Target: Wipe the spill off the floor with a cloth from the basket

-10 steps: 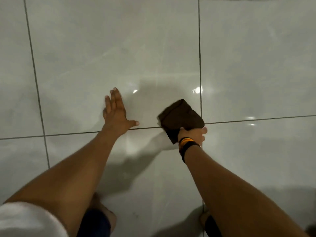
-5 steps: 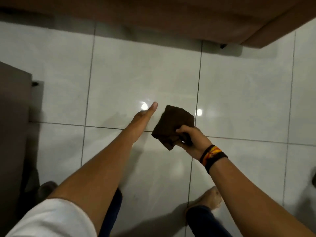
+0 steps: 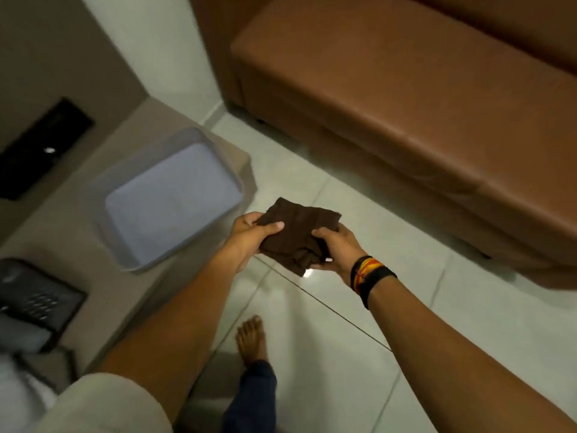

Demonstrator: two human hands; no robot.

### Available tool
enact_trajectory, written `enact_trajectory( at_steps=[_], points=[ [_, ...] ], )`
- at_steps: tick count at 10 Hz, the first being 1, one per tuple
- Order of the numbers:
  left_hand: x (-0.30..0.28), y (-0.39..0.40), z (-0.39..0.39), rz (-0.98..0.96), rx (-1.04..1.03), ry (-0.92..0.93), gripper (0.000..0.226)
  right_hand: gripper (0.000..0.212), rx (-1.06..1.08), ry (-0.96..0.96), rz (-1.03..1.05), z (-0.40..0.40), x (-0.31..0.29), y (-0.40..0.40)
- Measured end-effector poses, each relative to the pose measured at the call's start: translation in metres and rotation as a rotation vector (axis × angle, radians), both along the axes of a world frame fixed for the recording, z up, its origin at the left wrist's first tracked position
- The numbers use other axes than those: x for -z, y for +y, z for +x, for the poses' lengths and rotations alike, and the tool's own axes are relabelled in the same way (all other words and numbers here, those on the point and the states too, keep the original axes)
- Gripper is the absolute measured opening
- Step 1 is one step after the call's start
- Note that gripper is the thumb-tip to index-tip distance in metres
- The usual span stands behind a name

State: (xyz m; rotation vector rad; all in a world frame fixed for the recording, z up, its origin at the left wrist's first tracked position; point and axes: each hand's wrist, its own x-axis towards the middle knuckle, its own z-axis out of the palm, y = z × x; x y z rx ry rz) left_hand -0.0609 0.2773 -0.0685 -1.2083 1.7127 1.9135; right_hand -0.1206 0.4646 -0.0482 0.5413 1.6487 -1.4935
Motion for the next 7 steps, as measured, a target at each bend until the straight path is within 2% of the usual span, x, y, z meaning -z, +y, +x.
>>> enact_trajectory(
  at_steps=[1,2,3,4,5,6,7],
  points=[
    [-0.011,-0.084,0.012,-0.028,-0.173,0.055,0.016,0.026,-0.075,0.117,0.027,-0.011,-0.008,-0.101],
    [-0.011,-0.167,0.035,-0.025,-0.363,0.076,0.025,0.038,-0.126,0.182,0.005,-0.018,-0.006,-0.195],
    [0.003,-0.225,0.056,-0.037,-0.490,0.025,0.029,0.039,-0.204,0.214,0.062,-0.020,0.006,-0.267],
    [0.026,-0.252,0.063,-0.016,-0.538,-0.040,0.033,0.028,-0.325,0.241,0.140,-0.021,0.029,-0.320],
    [0.043,-0.256,0.059,0.015,-0.549,-0.084,0.032,0.032,-0.410,0.251,0.231,-0.022,0.049,-0.348],
    [0.051,-0.250,0.059,-0.208,-0.453,-0.099,0.041,0.046,-0.468,0.257,0.230,-0.019,0.048,-0.353],
    [0.026,-0.234,0.061,-0.727,-0.168,-0.105,0.060,0.048,-0.392,0.398,0.143,0.007,0.009,-0.327]
  ],
)
